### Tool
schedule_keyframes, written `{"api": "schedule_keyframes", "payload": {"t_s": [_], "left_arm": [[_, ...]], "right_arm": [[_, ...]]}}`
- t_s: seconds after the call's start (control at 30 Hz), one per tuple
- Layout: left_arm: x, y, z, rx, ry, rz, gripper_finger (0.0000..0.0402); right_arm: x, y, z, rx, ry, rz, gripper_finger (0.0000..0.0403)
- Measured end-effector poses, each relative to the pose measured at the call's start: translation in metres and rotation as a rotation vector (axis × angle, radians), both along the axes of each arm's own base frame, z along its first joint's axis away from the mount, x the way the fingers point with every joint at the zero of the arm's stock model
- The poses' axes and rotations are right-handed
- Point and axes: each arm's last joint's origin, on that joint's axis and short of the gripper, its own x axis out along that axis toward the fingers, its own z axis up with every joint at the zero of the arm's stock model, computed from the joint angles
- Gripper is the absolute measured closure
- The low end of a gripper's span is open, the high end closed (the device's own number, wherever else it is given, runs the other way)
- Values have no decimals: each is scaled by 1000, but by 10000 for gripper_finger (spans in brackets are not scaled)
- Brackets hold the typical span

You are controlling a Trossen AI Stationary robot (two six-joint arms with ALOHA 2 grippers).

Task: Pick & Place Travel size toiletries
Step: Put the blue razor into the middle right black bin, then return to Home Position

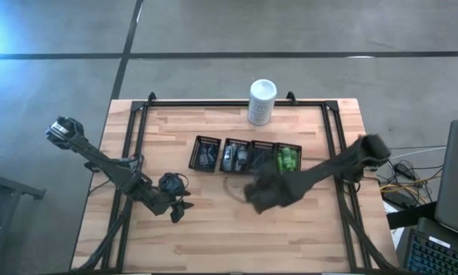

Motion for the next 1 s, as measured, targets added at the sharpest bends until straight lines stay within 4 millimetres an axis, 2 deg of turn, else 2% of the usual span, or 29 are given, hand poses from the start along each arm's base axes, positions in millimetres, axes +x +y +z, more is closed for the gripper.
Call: {"api": "schedule_keyframes", "payload": {"t_s": [0.17,0.27,0.43,0.6,0.77,0.87,1.0], "left_arm": [[0,0,0,-2,-4,0,163],[0,0,0,-1,-5,0,163],[0,0,0,-6,-4,2,163],[0,0,0,-9,-4,5,163],[0,0,0,-11,-4,6,163],[0,0,0,-11,-3,6,163],[0,0,0,-11,-4,6,163]], "right_arm": [[-34,-49,7,67,-123,-260,370],[-44,-75,1,133,-178,-278,369],[-50,-103,-15,184,-261,-314,369],[-50,-117,-26,194,-249,-328,369],[-48,-119,-32,201,-218,-300,365],[-46,-118,-38,218,-204,-308,348],[-44,-118,-44,222,-190,-308,306]]}}
